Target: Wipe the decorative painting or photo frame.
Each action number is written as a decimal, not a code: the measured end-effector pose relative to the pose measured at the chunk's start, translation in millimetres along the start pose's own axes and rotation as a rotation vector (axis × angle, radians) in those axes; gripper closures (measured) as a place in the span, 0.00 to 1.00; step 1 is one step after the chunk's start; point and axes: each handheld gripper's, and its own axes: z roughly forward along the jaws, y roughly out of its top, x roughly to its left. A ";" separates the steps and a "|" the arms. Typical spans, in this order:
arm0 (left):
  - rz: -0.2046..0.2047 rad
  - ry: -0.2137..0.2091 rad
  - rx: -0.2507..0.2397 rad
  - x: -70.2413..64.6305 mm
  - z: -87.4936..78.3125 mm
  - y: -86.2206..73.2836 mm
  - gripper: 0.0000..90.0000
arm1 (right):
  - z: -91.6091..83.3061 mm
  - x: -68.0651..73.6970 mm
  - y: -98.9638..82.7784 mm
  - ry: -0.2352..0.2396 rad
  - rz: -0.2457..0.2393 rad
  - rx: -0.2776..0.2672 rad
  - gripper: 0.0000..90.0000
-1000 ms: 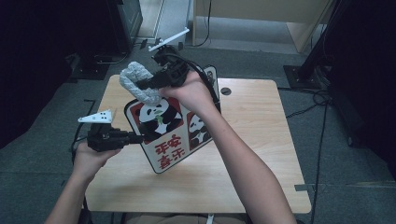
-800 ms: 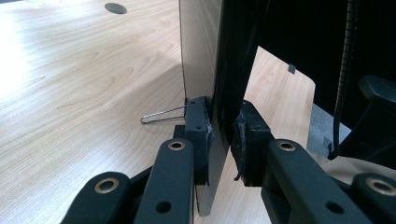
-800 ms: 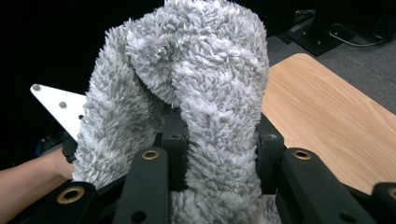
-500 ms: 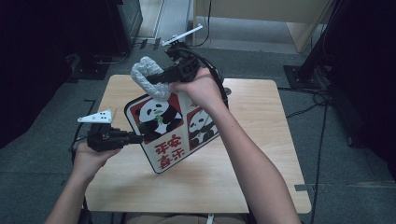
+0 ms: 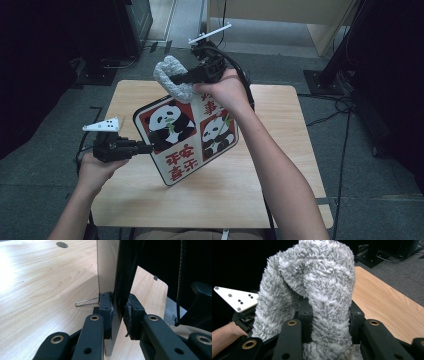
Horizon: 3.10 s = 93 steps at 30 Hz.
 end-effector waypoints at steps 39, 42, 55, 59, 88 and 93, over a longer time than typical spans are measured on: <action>-0.004 0.001 -0.014 2.5 -2.0 -2.1 0.87 | -44.9 -55.3 -5.9 -0.116 0.096 -0.010 0.72; -0.003 0.001 -0.015 2.5 -2.1 -2.2 0.87 | -48.5 -60.1 -6.4 -0.130 0.105 -0.013 0.72; -0.004 0.001 -0.014 2.3 -2.3 -2.3 0.87 | -60.2 -73.4 -7.3 -0.174 0.124 -0.013 0.72; -0.010 -0.004 -0.015 3.3 -2.4 -2.7 0.87 | -63.0 -78.1 -8.7 -0.180 0.134 -0.015 0.72; -0.007 -0.006 -0.016 3.8 -2.7 -3.0 0.87 | -86.0 -110.3 -35.1 -0.280 0.176 -0.051 0.73; -0.005 -0.006 -0.016 3.8 -2.7 -3.1 0.88 | -84.0 -116.2 -46.3 -0.289 0.190 -0.063 0.73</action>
